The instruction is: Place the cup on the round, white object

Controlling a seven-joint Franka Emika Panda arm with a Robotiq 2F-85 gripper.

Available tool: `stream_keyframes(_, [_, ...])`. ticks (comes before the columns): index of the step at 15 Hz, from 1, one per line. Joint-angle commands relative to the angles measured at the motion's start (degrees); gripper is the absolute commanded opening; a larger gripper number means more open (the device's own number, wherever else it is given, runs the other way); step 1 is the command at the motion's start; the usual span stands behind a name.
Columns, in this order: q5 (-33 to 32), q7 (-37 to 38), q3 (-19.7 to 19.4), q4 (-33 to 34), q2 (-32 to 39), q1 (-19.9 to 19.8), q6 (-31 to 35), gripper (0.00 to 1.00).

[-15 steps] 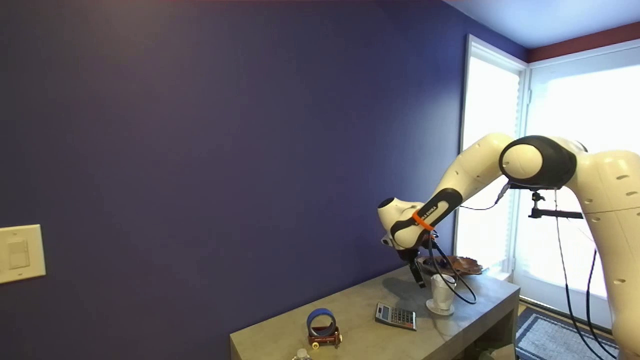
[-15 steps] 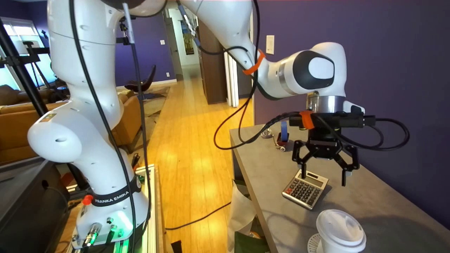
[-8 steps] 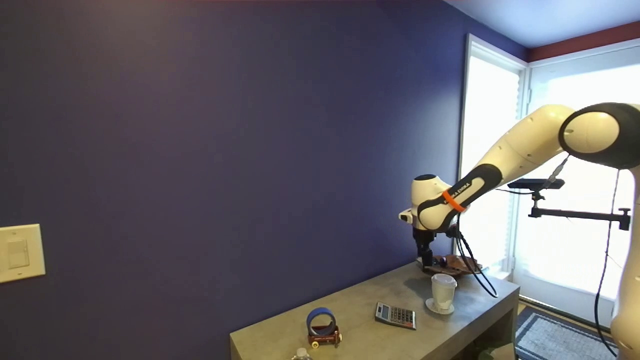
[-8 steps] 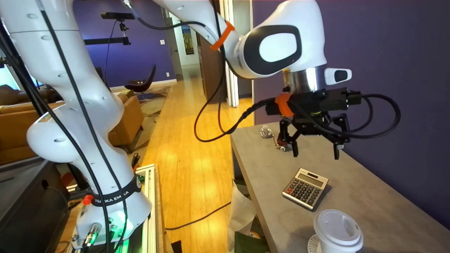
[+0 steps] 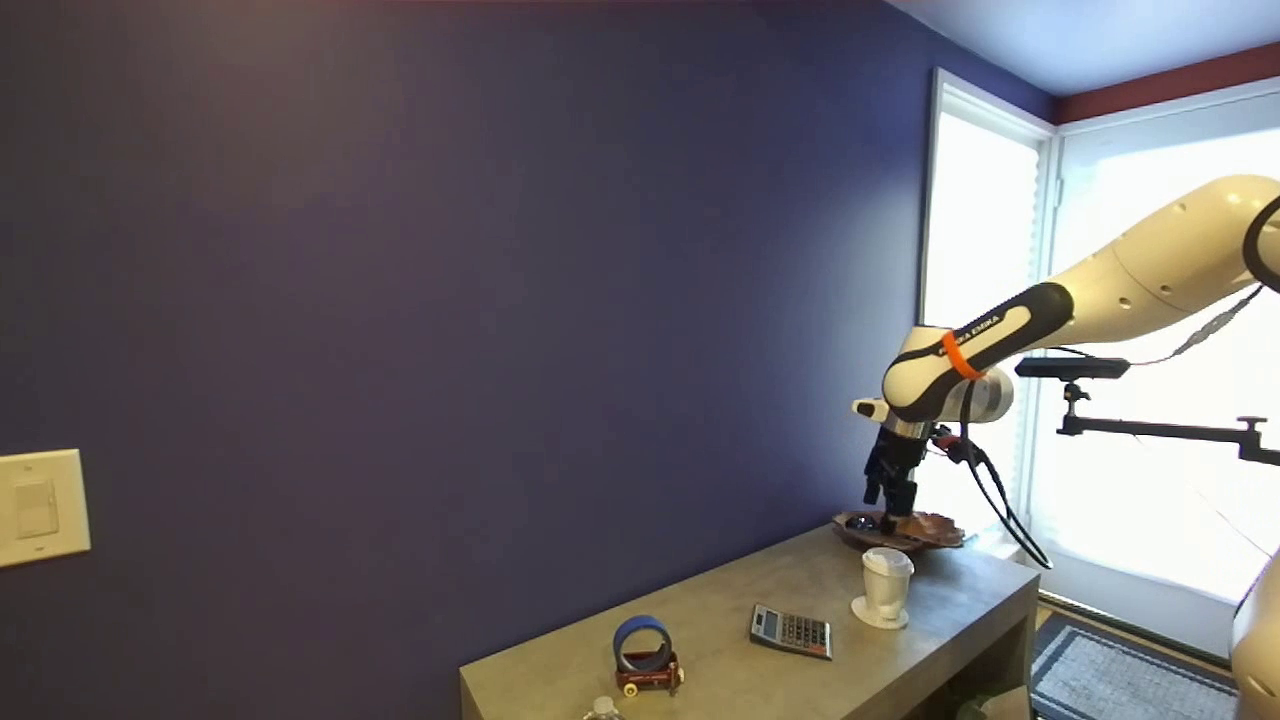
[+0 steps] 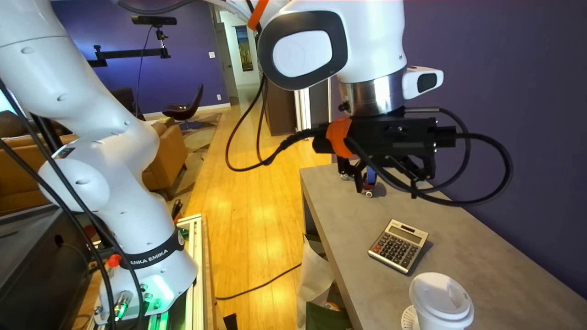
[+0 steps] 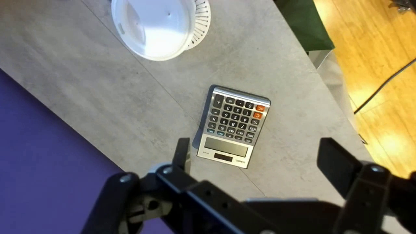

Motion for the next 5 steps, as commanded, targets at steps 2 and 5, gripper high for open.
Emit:
stream_keyframes(2, [-0.22, -0.26, -1.46, 0.02, -0.51, 0.86, -0.74, 1.0])
stream_keyframes(5, [-0.13, -0.29, -1.39, -0.02, -0.48, 1.17, -0.75, 1.0])
